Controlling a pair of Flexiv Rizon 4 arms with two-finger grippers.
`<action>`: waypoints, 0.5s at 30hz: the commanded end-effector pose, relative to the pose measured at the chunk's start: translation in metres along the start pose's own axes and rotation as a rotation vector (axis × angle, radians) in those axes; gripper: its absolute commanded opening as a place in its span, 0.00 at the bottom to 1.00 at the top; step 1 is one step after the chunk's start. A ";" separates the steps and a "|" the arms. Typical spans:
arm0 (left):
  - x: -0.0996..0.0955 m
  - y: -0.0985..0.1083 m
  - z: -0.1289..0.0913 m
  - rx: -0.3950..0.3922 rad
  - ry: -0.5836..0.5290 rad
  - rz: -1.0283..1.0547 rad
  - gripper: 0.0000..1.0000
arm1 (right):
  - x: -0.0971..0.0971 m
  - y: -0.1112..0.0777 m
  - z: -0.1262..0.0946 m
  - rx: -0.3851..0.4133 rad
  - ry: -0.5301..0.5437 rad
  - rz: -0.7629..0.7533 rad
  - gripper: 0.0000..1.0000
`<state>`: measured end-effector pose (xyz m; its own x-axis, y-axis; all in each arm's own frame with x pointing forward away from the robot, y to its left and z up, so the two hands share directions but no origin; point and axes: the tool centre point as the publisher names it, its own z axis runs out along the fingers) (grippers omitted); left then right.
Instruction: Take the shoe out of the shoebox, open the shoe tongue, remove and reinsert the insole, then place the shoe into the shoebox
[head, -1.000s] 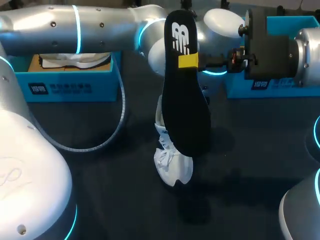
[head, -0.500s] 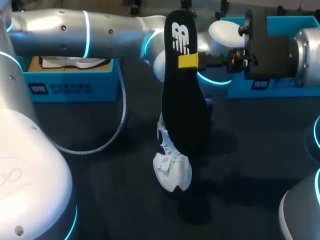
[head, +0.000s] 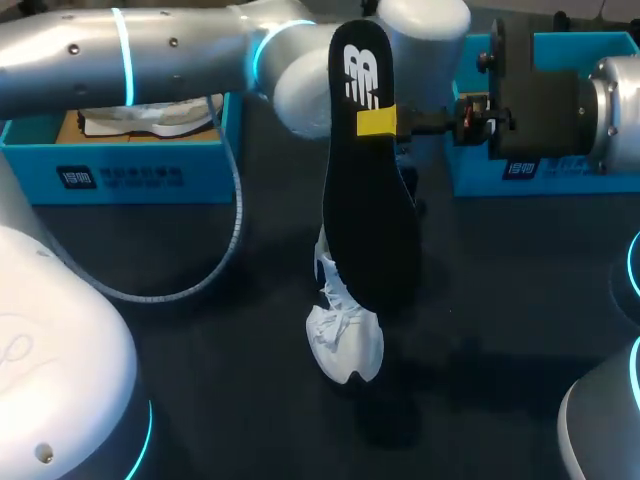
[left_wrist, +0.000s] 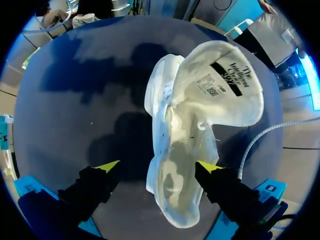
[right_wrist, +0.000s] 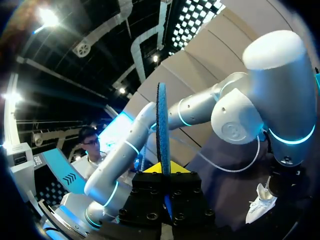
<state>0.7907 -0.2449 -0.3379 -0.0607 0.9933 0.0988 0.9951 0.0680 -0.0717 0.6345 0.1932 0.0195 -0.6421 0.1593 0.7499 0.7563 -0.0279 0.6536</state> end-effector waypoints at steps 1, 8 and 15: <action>0.007 0.003 -0.015 -0.006 -0.077 0.001 1.00 | -0.001 0.000 0.003 -0.003 0.000 0.000 0.00; 0.011 0.010 -0.047 -0.038 -0.173 -0.002 1.00 | -0.013 0.003 -0.020 -0.084 -0.099 0.067 0.00; 0.019 0.019 -0.074 -0.082 -0.246 -0.012 1.00 | -0.027 0.017 -0.055 -0.160 -0.139 0.117 0.00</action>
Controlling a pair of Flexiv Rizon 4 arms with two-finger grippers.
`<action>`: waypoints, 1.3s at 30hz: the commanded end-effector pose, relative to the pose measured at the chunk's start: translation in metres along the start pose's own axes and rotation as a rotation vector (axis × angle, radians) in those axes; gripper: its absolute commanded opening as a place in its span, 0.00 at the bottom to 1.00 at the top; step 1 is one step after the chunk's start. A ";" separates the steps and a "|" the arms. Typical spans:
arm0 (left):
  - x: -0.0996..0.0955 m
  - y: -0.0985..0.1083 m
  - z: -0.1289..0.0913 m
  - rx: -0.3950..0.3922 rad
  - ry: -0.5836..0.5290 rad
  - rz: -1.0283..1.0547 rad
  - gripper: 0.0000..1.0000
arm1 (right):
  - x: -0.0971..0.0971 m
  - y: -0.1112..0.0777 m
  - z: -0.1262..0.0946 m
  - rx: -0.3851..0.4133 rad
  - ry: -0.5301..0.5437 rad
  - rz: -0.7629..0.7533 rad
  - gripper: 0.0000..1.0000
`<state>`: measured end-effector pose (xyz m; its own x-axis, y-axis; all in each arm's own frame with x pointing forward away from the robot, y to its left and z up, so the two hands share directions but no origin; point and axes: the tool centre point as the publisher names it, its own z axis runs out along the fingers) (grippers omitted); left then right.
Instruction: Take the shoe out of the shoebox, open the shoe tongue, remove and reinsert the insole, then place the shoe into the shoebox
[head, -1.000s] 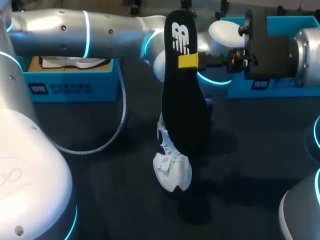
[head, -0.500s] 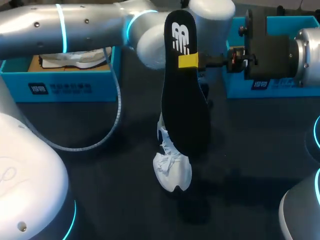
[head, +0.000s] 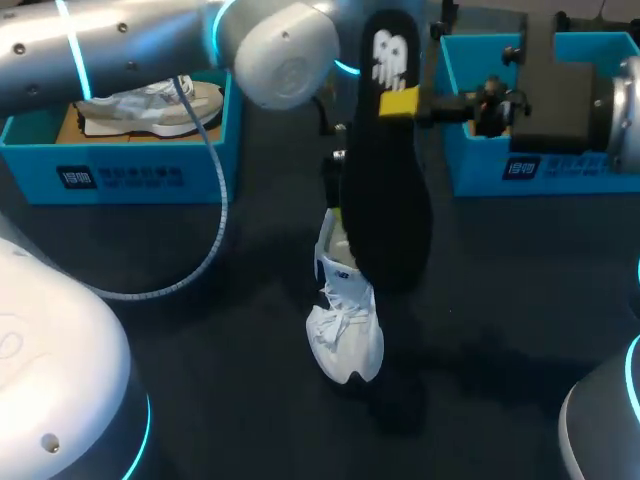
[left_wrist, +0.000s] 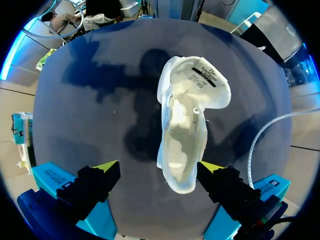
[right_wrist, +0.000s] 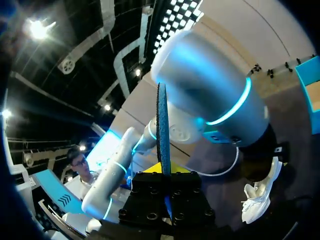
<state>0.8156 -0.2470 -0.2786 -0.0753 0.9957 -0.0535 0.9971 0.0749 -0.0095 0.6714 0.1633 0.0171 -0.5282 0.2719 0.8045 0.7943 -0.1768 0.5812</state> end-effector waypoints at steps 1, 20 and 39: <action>0.017 0.003 -0.018 -0.023 -0.102 -0.011 1.00 | -0.003 -0.004 -0.035 -0.043 -0.010 0.007 0.00; 0.066 0.026 -0.111 -0.127 -0.440 0.028 1.00 | -0.082 0.031 -0.076 -0.242 -0.015 0.251 0.00; 0.070 0.012 -0.170 -0.153 -0.755 0.213 1.00 | -0.175 0.044 -0.049 -0.176 0.014 0.549 0.00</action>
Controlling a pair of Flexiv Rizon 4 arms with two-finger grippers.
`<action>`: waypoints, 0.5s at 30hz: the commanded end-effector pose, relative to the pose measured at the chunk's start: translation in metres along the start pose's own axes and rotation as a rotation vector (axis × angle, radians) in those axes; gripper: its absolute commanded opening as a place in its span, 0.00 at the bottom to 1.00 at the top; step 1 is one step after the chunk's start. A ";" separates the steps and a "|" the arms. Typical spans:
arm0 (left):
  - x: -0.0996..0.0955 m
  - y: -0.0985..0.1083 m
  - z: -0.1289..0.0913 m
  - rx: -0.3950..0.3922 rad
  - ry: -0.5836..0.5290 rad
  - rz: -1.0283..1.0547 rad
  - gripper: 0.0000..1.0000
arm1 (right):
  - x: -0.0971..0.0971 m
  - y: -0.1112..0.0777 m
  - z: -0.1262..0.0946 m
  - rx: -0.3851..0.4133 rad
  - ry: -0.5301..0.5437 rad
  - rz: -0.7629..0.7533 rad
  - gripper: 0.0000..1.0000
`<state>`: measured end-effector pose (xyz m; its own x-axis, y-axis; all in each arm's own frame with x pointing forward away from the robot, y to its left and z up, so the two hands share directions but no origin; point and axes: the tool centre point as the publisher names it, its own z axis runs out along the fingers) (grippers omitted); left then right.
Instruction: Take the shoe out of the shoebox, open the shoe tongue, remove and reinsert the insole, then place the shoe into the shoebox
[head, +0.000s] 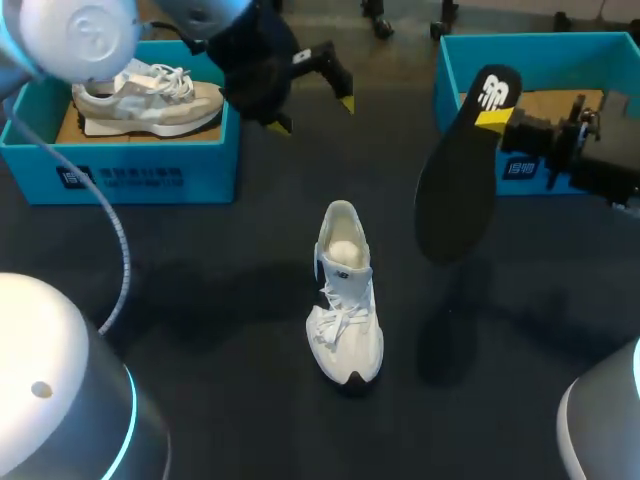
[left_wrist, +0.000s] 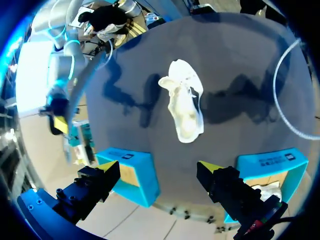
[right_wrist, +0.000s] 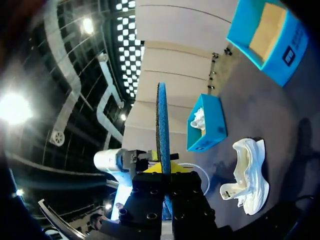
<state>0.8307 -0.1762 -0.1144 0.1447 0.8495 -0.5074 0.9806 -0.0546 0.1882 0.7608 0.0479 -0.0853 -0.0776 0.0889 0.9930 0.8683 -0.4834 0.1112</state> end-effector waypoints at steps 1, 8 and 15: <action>0.004 -0.008 -0.010 -0.016 -0.281 0.031 1.00 | -0.010 0.013 0.027 0.056 -0.004 0.045 0.00; -0.002 -0.020 -0.028 -0.047 -0.407 0.101 1.00 | -0.023 0.012 0.047 0.106 -0.006 0.139 0.00; -0.004 -0.028 -0.040 -0.053 -0.505 0.122 1.00 | -0.023 0.012 0.048 0.107 -0.005 0.139 0.00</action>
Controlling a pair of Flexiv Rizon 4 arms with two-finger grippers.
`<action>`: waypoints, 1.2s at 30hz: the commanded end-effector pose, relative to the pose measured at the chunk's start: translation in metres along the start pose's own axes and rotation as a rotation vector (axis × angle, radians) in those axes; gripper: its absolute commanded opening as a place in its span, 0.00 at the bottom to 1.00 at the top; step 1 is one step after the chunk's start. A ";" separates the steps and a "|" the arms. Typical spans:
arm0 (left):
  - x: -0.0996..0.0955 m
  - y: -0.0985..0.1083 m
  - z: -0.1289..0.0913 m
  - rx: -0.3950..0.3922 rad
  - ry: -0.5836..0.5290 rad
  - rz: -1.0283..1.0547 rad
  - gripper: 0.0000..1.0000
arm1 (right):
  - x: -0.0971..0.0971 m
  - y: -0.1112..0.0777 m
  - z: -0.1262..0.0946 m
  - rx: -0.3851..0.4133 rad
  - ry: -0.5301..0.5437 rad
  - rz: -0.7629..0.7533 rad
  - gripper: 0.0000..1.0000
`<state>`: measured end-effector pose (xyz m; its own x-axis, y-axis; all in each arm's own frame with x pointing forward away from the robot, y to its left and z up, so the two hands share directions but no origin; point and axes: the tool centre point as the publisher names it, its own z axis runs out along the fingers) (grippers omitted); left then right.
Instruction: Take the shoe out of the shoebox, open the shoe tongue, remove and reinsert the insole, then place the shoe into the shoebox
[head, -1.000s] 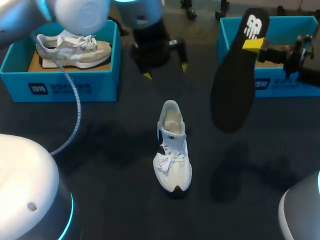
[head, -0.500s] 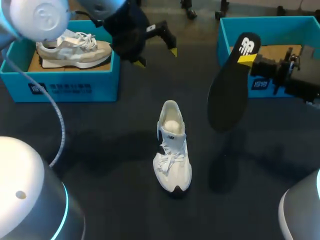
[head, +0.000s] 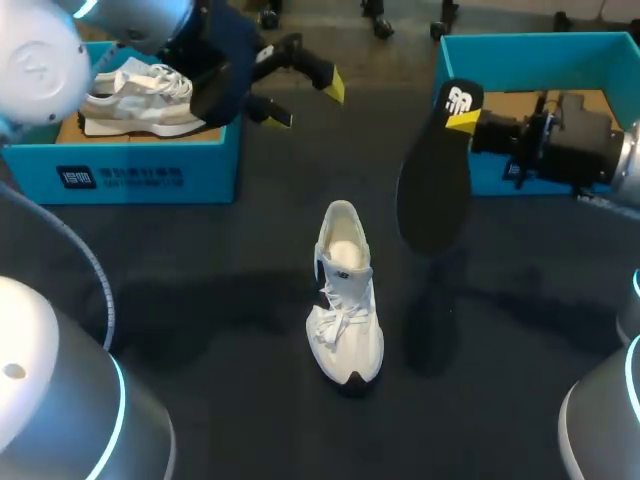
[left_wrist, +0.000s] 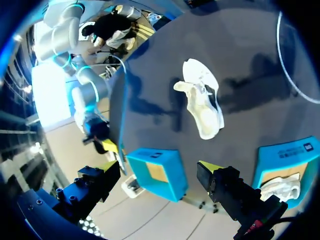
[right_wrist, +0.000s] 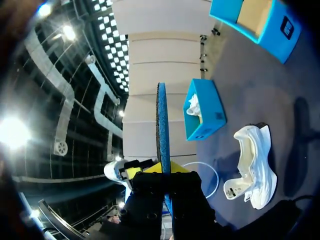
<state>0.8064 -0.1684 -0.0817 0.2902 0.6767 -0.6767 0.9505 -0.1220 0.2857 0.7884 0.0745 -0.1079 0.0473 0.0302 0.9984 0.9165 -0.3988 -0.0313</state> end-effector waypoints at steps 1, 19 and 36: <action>0.006 -0.011 -0.009 -0.030 -0.260 0.007 1.00 | 0.000 0.004 0.010 0.003 -0.002 0.000 0.00; 0.011 -0.015 -0.005 0.013 -0.600 -0.072 1.00 | 0.012 0.017 0.042 -0.059 0.038 0.038 0.00; 0.014 -0.011 -0.002 0.020 -0.578 -0.116 1.00 | 0.020 0.042 0.093 -0.026 -0.033 0.111 0.00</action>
<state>0.7999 -0.1553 -0.0929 0.1908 0.1826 -0.9645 0.9801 -0.0903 0.1768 0.8444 0.1264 -0.0978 0.1495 -0.0091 0.9887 0.8887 -0.4370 -0.1384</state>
